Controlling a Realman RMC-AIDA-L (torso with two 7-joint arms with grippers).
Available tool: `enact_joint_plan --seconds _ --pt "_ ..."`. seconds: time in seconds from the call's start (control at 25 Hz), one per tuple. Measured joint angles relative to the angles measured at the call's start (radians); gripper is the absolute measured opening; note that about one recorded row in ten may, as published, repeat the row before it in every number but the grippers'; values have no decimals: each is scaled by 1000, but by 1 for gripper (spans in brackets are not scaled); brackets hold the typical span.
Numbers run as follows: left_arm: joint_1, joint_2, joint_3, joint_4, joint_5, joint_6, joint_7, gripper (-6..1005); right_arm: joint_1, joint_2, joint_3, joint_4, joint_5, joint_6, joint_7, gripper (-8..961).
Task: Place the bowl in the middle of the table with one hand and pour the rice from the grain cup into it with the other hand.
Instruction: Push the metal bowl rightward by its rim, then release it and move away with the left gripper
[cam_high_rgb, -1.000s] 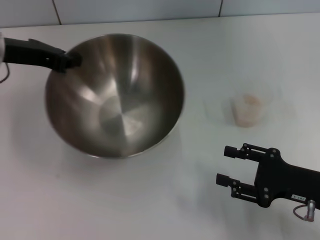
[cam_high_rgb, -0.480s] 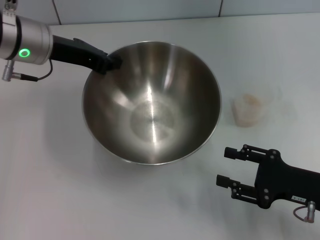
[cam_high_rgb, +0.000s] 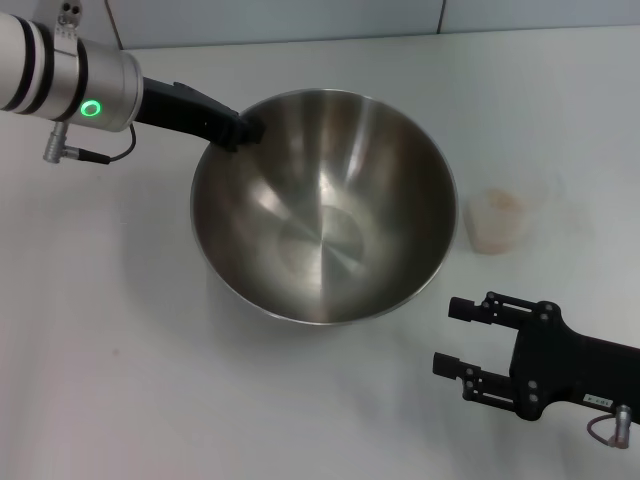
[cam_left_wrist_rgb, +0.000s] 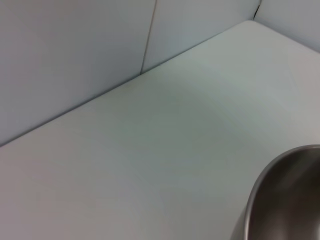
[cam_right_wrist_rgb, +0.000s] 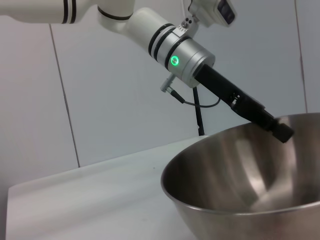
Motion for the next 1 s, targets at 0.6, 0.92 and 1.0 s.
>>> enact_joint_plan --seconds 0.6,0.92,1.0 --pt "-15 3 12 -58 40 -69 0 103 4 0 0 0 0 0 1 652" --pt "-16 3 12 -64 40 -66 0 114 4 2 0 0 1 0 4 652" --pt "-16 3 12 -65 40 -64 3 117 3 2 0 0 1 0 5 652"
